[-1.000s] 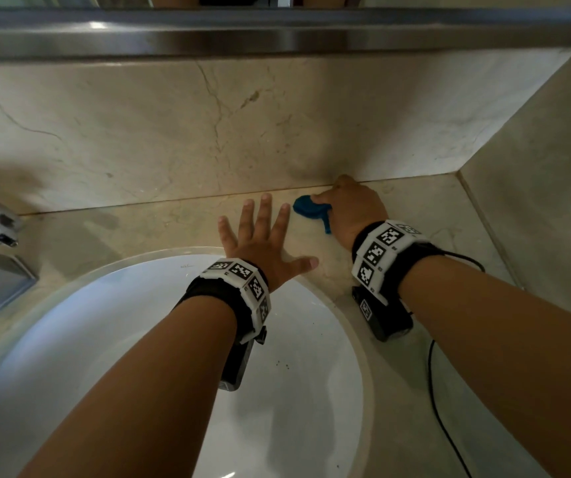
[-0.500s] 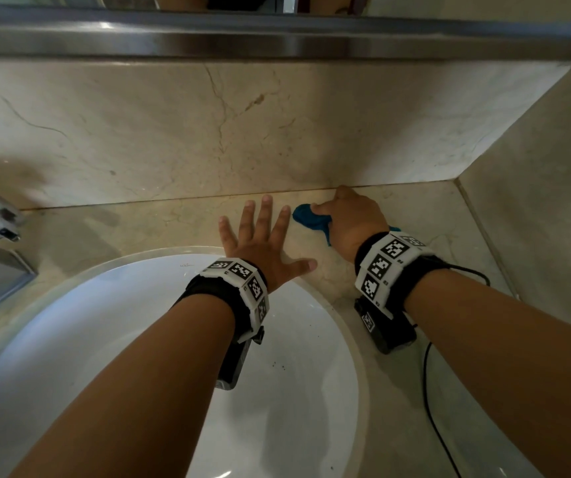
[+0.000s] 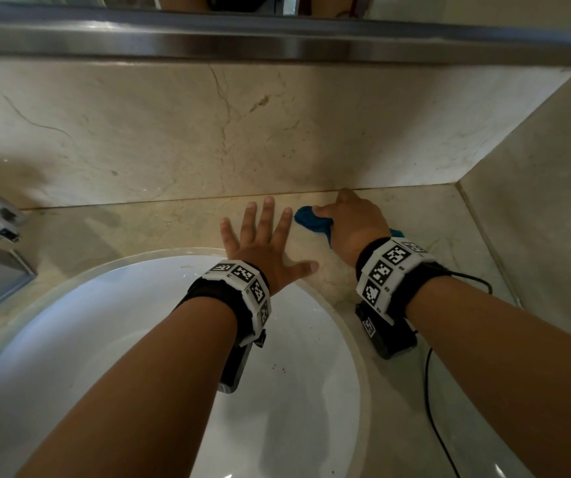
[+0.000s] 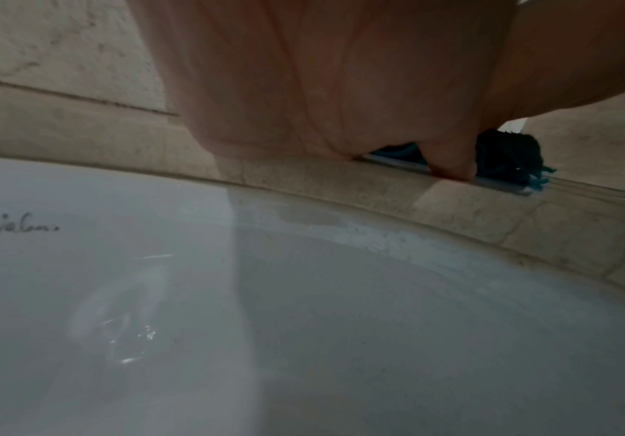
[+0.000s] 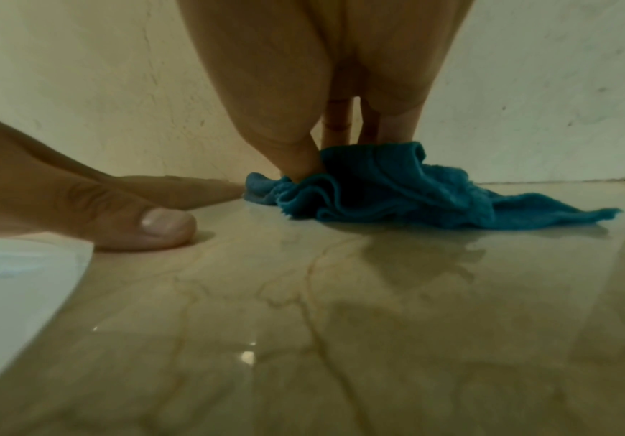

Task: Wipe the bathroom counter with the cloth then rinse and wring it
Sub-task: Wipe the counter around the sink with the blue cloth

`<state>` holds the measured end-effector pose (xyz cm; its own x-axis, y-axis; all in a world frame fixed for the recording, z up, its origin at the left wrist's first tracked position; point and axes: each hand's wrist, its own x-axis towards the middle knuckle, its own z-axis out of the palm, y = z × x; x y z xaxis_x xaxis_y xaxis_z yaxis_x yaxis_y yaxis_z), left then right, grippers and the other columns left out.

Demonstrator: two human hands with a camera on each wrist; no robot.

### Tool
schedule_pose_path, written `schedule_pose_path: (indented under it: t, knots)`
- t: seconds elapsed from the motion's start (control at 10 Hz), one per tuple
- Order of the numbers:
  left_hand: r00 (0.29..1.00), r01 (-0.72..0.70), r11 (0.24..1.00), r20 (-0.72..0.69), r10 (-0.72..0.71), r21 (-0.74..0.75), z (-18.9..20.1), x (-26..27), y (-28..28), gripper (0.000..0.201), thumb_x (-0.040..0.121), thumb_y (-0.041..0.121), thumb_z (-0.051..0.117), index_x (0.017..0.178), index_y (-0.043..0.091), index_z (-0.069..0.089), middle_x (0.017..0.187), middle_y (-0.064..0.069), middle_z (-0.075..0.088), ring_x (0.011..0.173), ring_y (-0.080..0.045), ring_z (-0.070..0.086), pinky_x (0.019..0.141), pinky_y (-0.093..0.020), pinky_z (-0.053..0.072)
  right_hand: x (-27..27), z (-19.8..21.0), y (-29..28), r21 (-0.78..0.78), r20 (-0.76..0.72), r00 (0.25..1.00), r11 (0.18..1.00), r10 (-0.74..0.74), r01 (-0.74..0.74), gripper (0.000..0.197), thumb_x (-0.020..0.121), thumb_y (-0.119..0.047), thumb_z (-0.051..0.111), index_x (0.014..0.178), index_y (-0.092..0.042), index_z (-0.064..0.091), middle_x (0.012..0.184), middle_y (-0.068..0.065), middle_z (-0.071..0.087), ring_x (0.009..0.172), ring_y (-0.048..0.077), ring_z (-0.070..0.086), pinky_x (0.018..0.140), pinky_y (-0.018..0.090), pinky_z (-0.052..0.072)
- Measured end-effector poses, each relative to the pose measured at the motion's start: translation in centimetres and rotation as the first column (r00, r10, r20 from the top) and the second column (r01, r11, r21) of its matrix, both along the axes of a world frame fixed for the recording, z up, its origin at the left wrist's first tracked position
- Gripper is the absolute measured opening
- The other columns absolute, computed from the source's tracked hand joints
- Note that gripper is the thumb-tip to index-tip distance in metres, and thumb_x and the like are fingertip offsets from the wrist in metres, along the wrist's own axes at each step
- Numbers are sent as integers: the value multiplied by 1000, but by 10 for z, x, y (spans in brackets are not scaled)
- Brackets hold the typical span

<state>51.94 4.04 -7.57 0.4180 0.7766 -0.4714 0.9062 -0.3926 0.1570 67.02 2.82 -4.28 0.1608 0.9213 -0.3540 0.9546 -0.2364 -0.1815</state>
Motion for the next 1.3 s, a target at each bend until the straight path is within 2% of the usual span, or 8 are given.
schedule_pose_path:
  t: [0.3,0.5,0.7,0.8,0.9,1.0,1.1,1.3]
  knots:
    - [1000,2,1000,-3,-2,-2,0,0,1,98,76,83,25,142,34,-26,148,2,-38,138,-25,-32,107,-60,-18,2,-1,5,65,-9,999,997,-33,33,46,92,-10,52,136,-21,46,136,9,43,121,28,47,103,32,39]
    - [1000,7,1000,1,-7,5,-2,-1,1,98,75,84,24,143,34,-24,149,2,-37,139,-25,-31,106,-59,-18,-4,-2,22,225,6,1000,974,11,-12,31,92,-9,45,119,-9,59,125,13,53,110,28,53,87,29,39]
    - [1000,4,1000,-19,-4,1,0,0,0,98,76,83,24,144,32,-23,149,2,-38,138,-25,-32,106,-59,-18,-11,-1,7,71,-45,996,994,81,-78,47,91,-5,50,134,-24,49,127,8,45,115,27,49,99,29,36]
    - [1000,0,1000,-4,0,-6,0,0,0,98,76,83,25,143,34,-25,149,2,-38,138,-25,-32,107,-60,-17,2,7,-1,-84,-68,997,996,30,-36,42,90,-9,54,131,-21,52,121,6,46,117,26,48,97,25,34]
    - [1000,4,1000,0,-4,-14,1,-1,0,97,76,83,25,142,34,-26,148,2,-39,138,-25,-33,108,-60,-17,23,11,0,-144,-53,992,984,-117,108,43,93,-15,51,136,-13,46,132,12,45,124,28,44,101,27,32]
    - [1000,10,1000,1,-10,-19,2,-1,0,97,76,82,25,143,33,-26,148,2,-39,138,-25,-33,109,-60,-16,38,5,6,-58,-8,978,977,-207,207,44,98,-21,42,141,-13,39,139,17,42,127,31,42,102,30,33]
    - [1000,5,1000,3,-5,-19,2,-1,0,97,76,83,26,143,34,-25,148,2,-38,138,-25,-33,109,-60,-16,25,-3,6,78,15,995,992,-97,95,45,96,-9,42,140,-18,42,139,15,41,124,31,44,102,31,34]
    - [1000,4,1000,-19,-4,-12,1,0,0,98,76,83,25,143,33,-25,148,2,-38,138,-25,-32,109,-60,-16,-5,-4,-10,3,-61,993,994,106,-106,47,98,-19,40,144,-23,34,146,7,38,131,24,39,107,25,27]
